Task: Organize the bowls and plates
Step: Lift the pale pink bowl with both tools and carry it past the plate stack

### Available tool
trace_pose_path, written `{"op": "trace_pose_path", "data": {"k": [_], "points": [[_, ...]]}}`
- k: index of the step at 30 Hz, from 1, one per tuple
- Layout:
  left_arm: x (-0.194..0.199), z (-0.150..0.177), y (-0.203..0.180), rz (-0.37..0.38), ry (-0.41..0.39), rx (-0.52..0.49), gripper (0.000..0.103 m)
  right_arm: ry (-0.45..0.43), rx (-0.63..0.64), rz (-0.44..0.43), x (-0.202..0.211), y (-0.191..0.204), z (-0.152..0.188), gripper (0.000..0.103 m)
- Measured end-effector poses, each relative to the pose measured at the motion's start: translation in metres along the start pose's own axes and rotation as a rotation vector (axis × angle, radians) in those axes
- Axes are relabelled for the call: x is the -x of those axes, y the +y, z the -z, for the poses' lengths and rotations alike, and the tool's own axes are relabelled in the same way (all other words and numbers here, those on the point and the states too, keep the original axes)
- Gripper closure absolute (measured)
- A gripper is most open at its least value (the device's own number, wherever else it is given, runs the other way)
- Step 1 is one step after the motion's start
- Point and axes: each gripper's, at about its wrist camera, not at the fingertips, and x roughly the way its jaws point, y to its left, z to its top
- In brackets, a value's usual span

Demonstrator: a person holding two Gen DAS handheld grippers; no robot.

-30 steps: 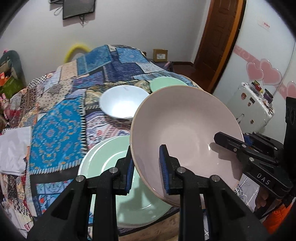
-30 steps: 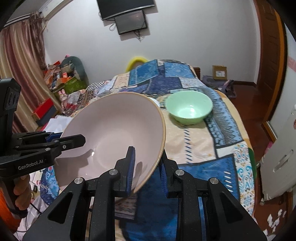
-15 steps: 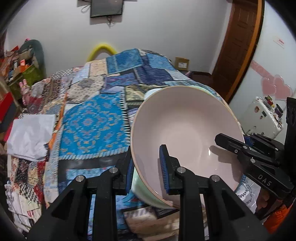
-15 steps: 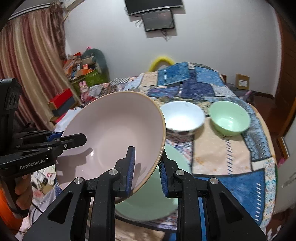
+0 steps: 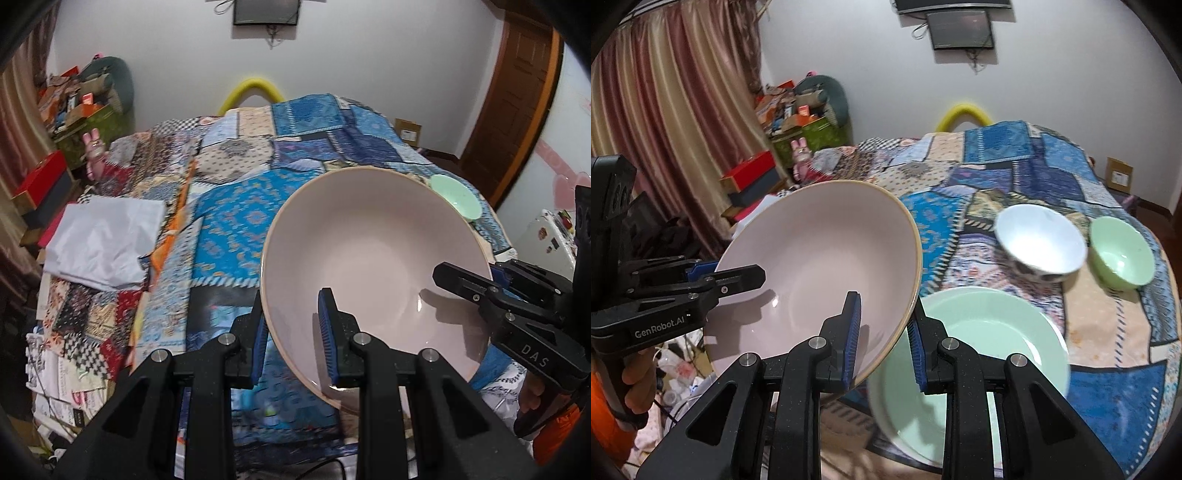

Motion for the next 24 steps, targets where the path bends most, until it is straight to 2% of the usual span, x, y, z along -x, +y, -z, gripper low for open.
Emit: {"op": "trace_pose_path", "data": {"k": [11, 24], "points": [[-0.013, 0.018, 0.052, -0.066, 0.053, 0.057, 0.077, 0.083, 0.031, -0.054, -0.044, 0.027, 0.001, 0.081], [-0.063, 0.037, 0.078, -0.050, 0.170, 0.091, 0.077, 0.194, 0.019, -0.049, -0.088, 0.024, 0.011, 0.081]]}}
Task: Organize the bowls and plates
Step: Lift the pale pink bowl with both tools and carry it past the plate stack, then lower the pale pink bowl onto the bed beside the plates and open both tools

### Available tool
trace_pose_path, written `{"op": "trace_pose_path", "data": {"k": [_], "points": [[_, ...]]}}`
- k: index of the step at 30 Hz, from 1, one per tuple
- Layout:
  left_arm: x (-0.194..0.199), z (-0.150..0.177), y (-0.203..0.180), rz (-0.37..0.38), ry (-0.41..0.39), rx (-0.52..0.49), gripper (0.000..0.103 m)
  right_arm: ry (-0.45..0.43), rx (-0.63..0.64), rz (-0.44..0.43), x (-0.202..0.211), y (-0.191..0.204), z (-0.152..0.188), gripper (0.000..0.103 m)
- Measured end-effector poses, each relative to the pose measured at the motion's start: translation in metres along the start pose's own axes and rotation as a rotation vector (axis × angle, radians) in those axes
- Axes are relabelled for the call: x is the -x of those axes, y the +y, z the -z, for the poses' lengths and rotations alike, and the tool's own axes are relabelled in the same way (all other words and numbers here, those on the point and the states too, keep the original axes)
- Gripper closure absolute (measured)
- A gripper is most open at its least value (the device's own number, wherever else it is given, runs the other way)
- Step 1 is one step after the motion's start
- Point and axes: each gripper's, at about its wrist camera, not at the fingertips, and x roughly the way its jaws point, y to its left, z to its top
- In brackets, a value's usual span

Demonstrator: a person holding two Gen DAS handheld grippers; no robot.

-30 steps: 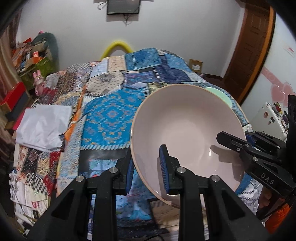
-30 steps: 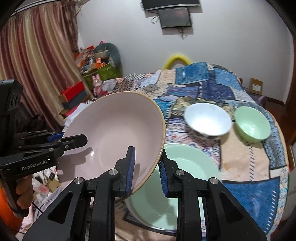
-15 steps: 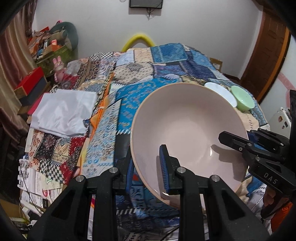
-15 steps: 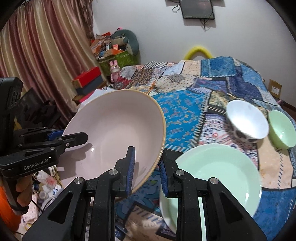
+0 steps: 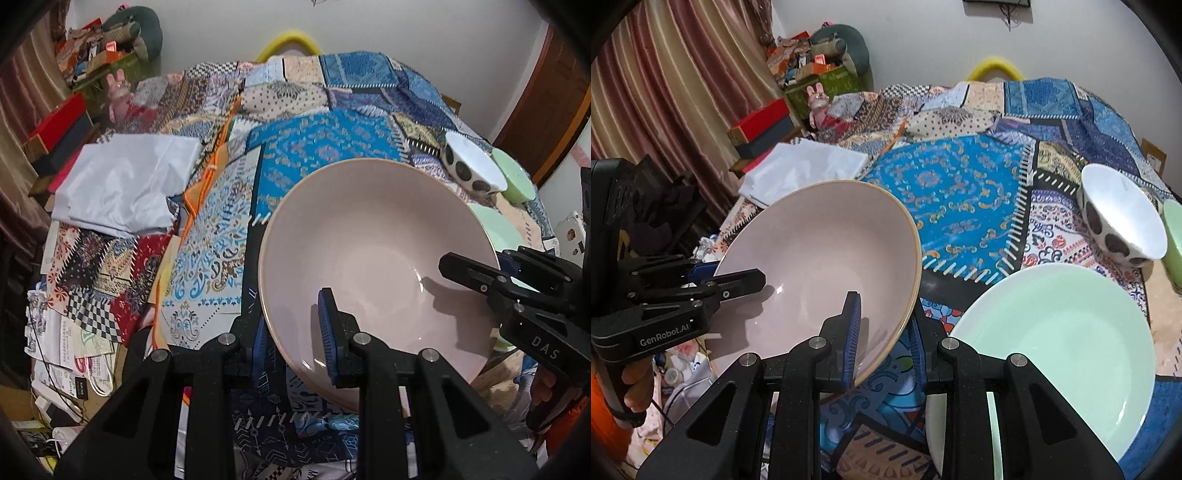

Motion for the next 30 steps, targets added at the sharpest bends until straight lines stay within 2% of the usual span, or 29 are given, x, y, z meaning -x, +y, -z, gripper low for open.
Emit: {"op": "trace_pose_path", "data": {"k": [13, 26, 30], "points": [[-0.038, 0.001, 0.007, 0.021, 0.081, 0.016, 0.077, 0.071, -0.007, 0.009, -0.024, -0.004, 0.006, 0.081], [-0.045, 0.000, 0.001, -0.002, 0.070, -0.011, 0.077, 0.095, 0.020, 0.033, -0.027, -0.003, 0.006, 0.078], [-0.045, 0.000, 0.005, 0.019, 0.085, 0.009, 0.077, 0.103, 0.019, 0.029, -0.025, -0.005, 0.006, 0.078]]}}
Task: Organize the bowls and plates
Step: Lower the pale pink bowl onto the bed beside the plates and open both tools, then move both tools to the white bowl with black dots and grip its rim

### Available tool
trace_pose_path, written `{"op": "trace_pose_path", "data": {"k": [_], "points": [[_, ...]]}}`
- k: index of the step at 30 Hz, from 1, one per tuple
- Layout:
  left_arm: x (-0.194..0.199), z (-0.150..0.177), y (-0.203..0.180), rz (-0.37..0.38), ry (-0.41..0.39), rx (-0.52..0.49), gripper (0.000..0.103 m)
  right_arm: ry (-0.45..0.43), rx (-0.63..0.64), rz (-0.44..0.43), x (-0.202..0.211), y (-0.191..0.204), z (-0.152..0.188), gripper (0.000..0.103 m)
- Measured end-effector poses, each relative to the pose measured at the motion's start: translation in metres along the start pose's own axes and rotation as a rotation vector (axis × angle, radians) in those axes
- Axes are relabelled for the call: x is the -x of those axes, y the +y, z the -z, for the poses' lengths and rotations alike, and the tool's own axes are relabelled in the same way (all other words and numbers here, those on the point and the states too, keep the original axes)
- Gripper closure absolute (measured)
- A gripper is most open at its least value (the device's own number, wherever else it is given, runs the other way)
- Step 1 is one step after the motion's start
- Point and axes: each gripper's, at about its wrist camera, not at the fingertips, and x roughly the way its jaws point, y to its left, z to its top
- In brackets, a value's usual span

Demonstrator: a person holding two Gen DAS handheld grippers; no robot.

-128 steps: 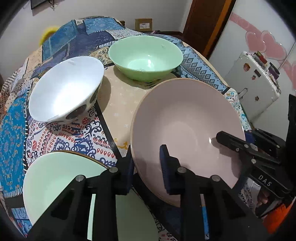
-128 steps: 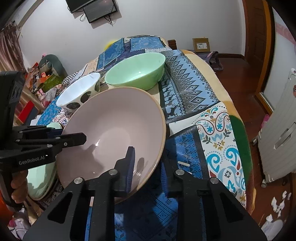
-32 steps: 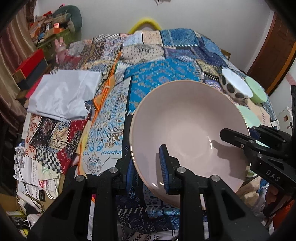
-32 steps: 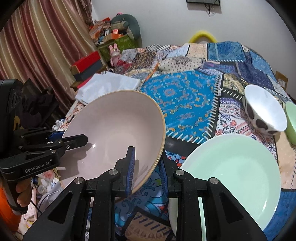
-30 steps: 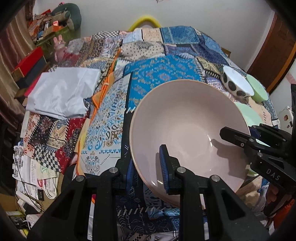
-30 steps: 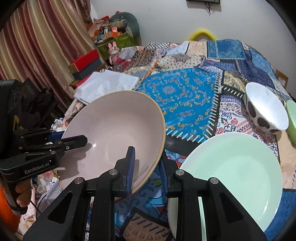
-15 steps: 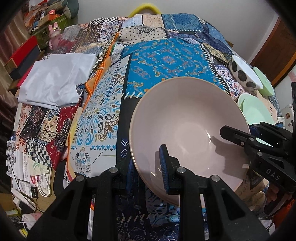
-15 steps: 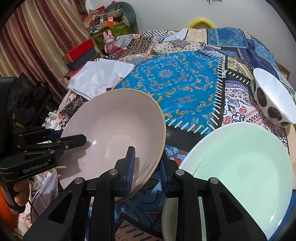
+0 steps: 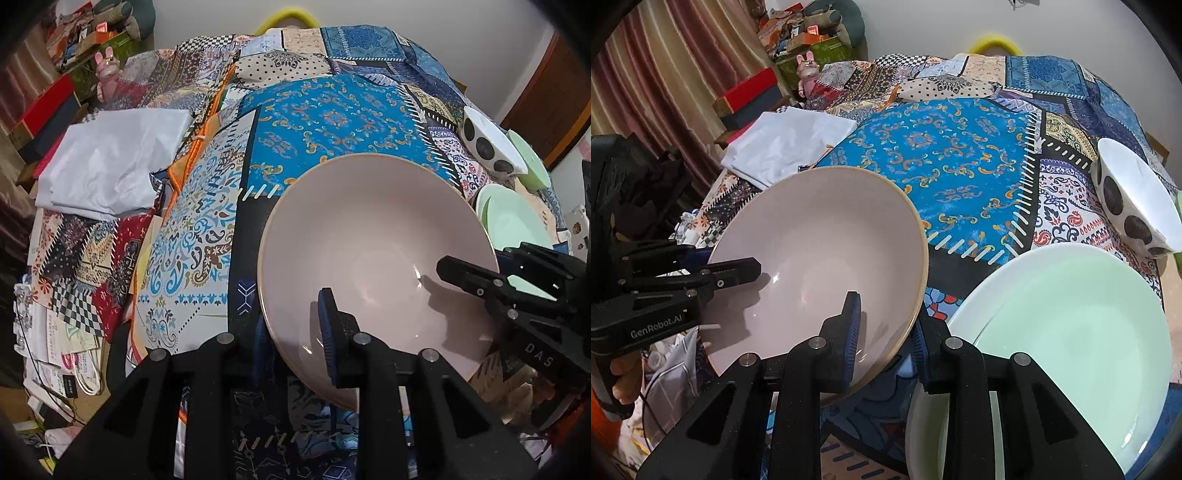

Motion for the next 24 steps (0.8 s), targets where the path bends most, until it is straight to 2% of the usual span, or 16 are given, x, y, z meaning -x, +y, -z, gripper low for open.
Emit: {"op": "trace_pose_path", "data": {"k": [3, 7, 12, 18, 24], "points": [[0.003, -0.001, 0.003, 0.013, 0.001, 0.021, 0.077, -0.016, -0.002, 0.003, 0.007, -0.003, 0.001, 0.078], [0.019, -0.004, 0.001, -0.005, -0.042, 0.027, 0.077, -0.060, -0.008, 0.000, 0.023, -0.007, 0.001, 0.078], [0.047, -0.010, -0.007, -0.006, -0.108, 0.015, 0.077, -0.156, 0.003, -0.002, 0.058, -0.010, -0.001, 0.077], [0.079, -0.018, -0.039, -0.025, -0.192, -0.047, 0.077, -0.232, -0.008, 0.013, 0.091, -0.025, 0.002, 0.076], [0.094, -0.026, -0.076, -0.009, -0.234, -0.090, 0.077, -0.295, -0.035, 0.057, 0.121, -0.054, 0.012, 0.075]]}}
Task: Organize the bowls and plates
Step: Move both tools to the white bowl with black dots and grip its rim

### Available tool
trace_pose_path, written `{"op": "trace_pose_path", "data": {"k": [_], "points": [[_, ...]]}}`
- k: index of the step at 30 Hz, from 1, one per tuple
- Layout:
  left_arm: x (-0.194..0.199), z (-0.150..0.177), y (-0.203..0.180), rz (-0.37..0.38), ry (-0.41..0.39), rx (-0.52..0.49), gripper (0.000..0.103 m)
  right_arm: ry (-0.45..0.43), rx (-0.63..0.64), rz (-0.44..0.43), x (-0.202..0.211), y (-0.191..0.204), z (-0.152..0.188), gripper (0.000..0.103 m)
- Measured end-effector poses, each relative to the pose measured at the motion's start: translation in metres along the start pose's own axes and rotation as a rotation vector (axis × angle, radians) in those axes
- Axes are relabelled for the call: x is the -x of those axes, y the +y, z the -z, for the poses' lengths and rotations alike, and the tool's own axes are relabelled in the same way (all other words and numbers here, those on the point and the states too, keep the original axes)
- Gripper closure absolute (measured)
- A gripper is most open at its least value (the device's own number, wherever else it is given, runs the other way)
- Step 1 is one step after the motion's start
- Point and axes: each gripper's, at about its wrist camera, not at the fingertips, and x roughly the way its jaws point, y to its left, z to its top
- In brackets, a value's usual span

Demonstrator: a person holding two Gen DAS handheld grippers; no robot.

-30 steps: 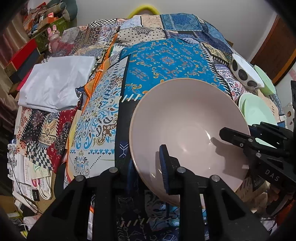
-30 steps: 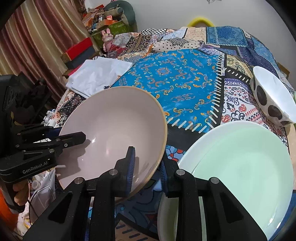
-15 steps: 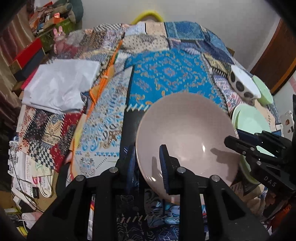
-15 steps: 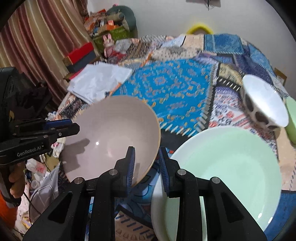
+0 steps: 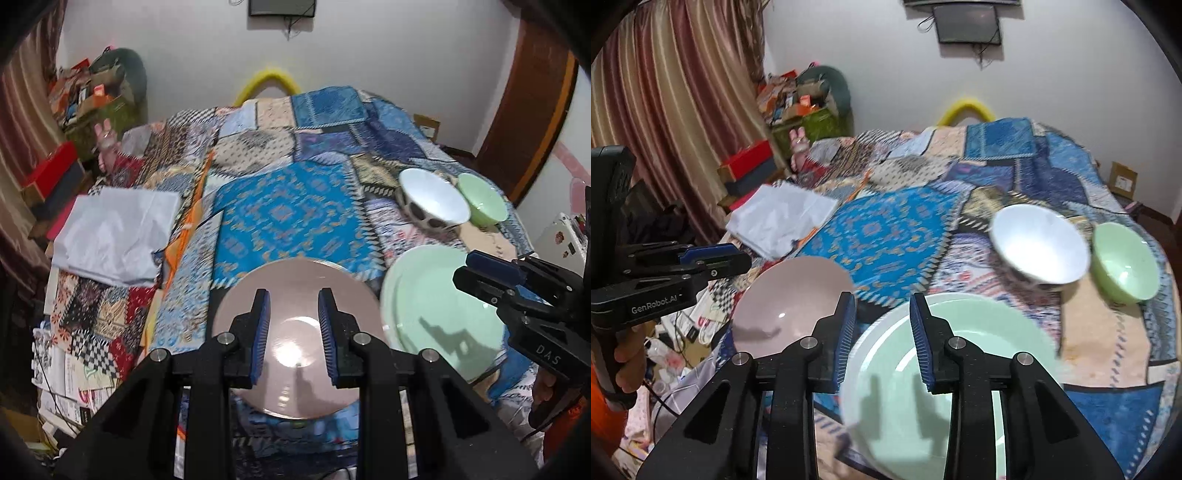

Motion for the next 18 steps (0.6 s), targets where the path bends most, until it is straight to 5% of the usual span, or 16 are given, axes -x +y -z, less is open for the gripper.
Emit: {"op": "trace_pose_path", "data": {"k": [8, 18], "points": [[-0.001, -0.021, -0.048, 0.037, -0.028, -0.040, 0.077, -0.057, -0.070, 0.090, 0.029, -0.054, 0.001, 0.071], [-0.048, -0.052, -0.102, 0.083, 0.040, -0.071, 0.077, -0.063, -0.143, 0.178, 0.044, -0.108, 0.010, 0.071]]}}
